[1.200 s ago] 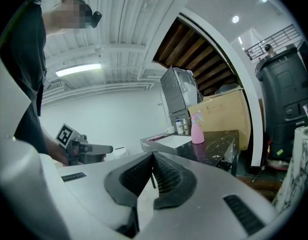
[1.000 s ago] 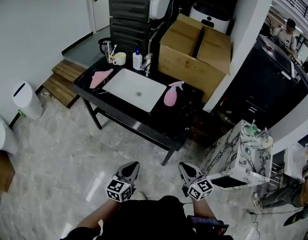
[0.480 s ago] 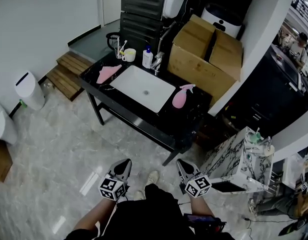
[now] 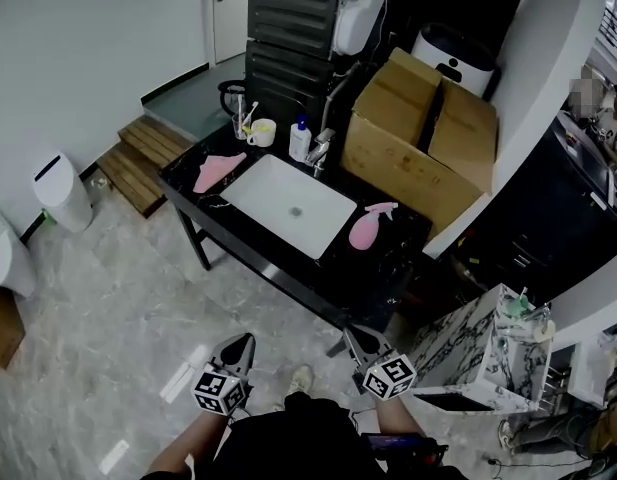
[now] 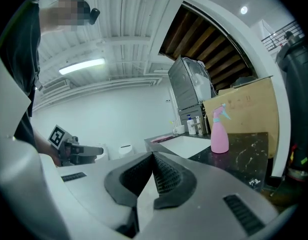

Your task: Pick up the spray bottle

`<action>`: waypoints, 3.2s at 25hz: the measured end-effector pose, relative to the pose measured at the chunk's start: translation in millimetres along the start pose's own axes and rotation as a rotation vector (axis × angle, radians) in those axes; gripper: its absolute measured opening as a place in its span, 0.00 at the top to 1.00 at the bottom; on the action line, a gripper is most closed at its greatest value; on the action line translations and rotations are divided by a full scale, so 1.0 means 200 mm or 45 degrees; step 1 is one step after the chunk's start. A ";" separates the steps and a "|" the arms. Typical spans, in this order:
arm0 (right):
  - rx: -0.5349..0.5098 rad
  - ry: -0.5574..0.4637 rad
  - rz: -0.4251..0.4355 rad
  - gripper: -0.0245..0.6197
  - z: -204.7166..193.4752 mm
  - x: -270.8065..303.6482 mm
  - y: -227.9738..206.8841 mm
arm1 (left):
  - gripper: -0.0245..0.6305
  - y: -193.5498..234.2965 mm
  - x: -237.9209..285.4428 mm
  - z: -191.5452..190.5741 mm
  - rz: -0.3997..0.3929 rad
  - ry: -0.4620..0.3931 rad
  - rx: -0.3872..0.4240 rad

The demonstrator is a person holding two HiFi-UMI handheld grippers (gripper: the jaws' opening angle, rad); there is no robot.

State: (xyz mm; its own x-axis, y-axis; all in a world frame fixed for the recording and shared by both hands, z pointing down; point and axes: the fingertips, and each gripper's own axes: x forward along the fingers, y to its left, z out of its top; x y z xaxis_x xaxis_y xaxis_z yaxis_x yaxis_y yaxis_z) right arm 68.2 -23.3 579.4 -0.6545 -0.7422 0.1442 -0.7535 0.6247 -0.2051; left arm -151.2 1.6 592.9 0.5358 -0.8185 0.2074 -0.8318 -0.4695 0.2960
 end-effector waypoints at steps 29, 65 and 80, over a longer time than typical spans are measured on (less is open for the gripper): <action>0.038 -0.052 -0.073 0.92 0.22 0.35 -0.83 | 0.95 0.05 0.89 0.32 -0.029 0.067 0.115; -0.023 -0.042 -0.761 0.72 0.45 0.73 -1.26 | 0.95 0.39 1.62 0.55 -0.573 0.194 0.148; -0.084 0.014 -0.870 0.65 0.46 0.88 -1.35 | 0.95 0.56 1.70 0.61 -0.612 0.190 0.128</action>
State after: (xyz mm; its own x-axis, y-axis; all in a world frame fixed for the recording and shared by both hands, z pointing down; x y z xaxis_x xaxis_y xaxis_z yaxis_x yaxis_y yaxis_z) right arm 162.4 -345.0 570.4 -0.0310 -0.9726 0.2305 -0.9995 0.0306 -0.0054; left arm -79.8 -369.5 583.7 0.8699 -0.4496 0.2026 -0.4923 -0.8167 0.3012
